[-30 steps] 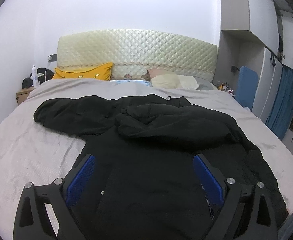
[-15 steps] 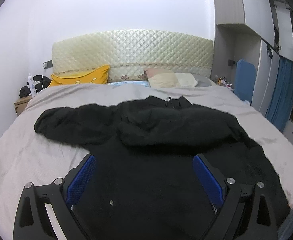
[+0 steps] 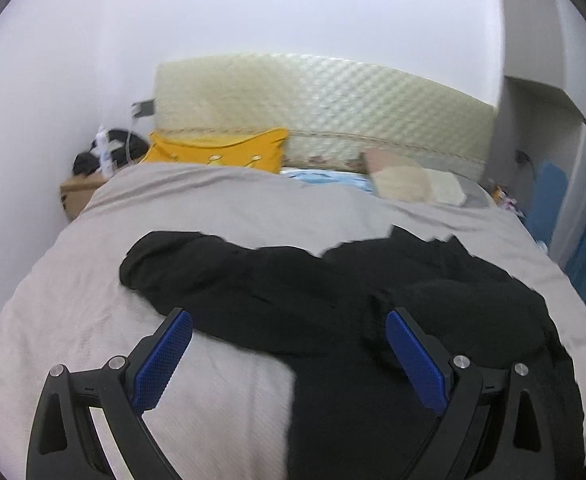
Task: Fold large clothes
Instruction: 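Grasp the other sleeve cuff with the left tool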
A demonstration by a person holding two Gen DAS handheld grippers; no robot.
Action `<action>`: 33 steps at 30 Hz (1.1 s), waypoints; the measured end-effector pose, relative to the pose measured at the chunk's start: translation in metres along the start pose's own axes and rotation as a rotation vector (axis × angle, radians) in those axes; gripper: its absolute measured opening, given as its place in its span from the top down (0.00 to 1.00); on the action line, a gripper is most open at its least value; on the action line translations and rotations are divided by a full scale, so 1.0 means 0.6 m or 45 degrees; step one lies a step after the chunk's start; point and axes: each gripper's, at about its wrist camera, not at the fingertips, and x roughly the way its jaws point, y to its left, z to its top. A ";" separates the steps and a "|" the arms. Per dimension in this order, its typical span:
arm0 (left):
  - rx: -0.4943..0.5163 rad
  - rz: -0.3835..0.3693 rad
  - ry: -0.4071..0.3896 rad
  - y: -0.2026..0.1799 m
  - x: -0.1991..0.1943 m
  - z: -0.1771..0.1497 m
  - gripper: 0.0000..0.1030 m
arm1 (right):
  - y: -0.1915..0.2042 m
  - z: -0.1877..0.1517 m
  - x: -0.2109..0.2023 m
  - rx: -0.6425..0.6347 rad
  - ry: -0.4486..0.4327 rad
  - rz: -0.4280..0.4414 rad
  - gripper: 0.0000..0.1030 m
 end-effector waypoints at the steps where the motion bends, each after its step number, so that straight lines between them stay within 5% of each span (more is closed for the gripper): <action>1: -0.028 -0.001 0.013 0.021 0.015 0.007 0.04 | 0.001 0.000 0.004 -0.002 0.006 -0.015 0.16; 15: -0.479 -0.012 0.228 0.297 0.270 -0.044 0.04 | 0.016 -0.005 0.084 0.071 0.241 -0.061 0.16; 29: -0.780 -0.029 0.175 0.434 0.486 -0.064 0.04 | 0.050 -0.005 0.162 0.086 0.366 -0.122 0.16; 31: -0.784 -0.044 0.154 0.433 0.497 -0.063 0.09 | 0.050 -0.008 0.171 0.093 0.388 -0.116 0.16; 33: -0.774 -0.114 0.138 0.426 0.504 -0.060 0.40 | 0.050 -0.010 0.175 0.086 0.395 -0.125 0.16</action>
